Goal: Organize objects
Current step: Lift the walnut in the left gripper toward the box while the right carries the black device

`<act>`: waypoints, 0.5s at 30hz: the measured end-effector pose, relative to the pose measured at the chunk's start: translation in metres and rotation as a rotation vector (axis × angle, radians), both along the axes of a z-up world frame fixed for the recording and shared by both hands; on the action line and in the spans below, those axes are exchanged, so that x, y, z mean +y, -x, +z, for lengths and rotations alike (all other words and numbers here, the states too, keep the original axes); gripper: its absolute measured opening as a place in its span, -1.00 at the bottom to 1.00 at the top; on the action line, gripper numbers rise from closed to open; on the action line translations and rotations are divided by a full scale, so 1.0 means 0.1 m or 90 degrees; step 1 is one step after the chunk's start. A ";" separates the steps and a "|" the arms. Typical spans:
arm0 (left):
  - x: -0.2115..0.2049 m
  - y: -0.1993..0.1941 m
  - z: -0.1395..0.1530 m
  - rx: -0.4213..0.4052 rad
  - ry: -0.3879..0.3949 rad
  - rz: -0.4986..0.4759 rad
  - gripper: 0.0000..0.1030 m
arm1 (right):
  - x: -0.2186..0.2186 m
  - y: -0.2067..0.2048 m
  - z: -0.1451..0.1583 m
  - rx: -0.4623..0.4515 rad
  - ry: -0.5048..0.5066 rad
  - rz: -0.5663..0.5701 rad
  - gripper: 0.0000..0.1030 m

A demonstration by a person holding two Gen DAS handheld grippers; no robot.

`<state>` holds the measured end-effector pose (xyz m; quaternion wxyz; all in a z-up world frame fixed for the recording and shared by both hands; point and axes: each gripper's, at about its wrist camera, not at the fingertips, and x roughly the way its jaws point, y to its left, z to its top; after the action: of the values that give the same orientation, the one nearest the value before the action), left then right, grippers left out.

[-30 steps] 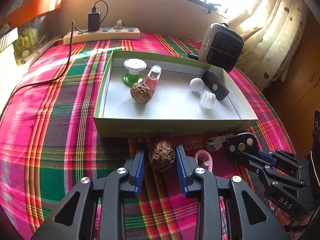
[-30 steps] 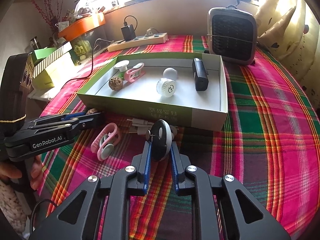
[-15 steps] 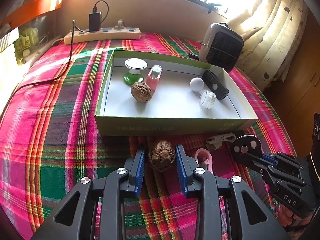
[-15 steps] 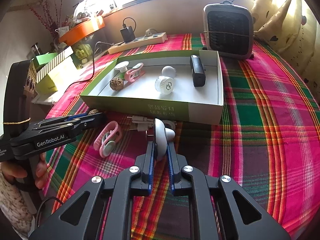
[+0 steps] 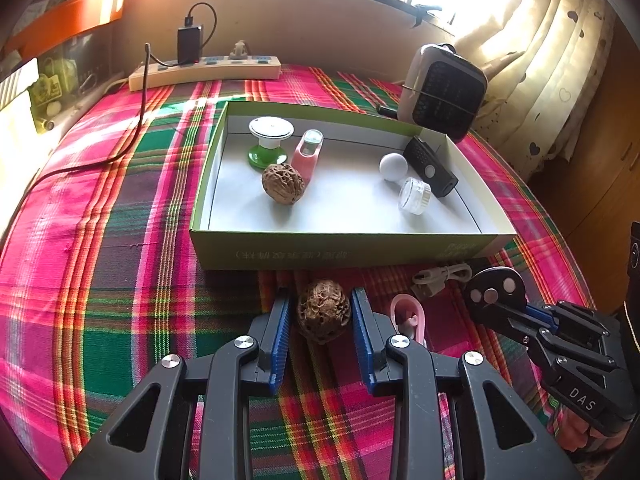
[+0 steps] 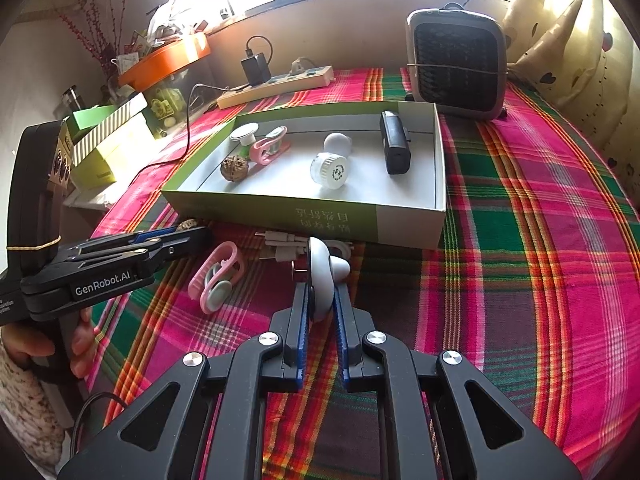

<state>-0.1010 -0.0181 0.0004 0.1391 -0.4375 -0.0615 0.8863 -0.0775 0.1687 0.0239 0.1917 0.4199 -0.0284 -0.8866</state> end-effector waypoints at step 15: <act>0.00 -0.08 0.10 0.014 0.002 -0.004 -0.47 | 0.00 -0.02 0.08 0.011 0.003 0.003 -0.76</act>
<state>-0.0930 -0.0184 0.0107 0.1423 -0.4280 -0.0573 0.8906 -0.0752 0.1691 0.0316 0.1949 0.4116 -0.0278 -0.8899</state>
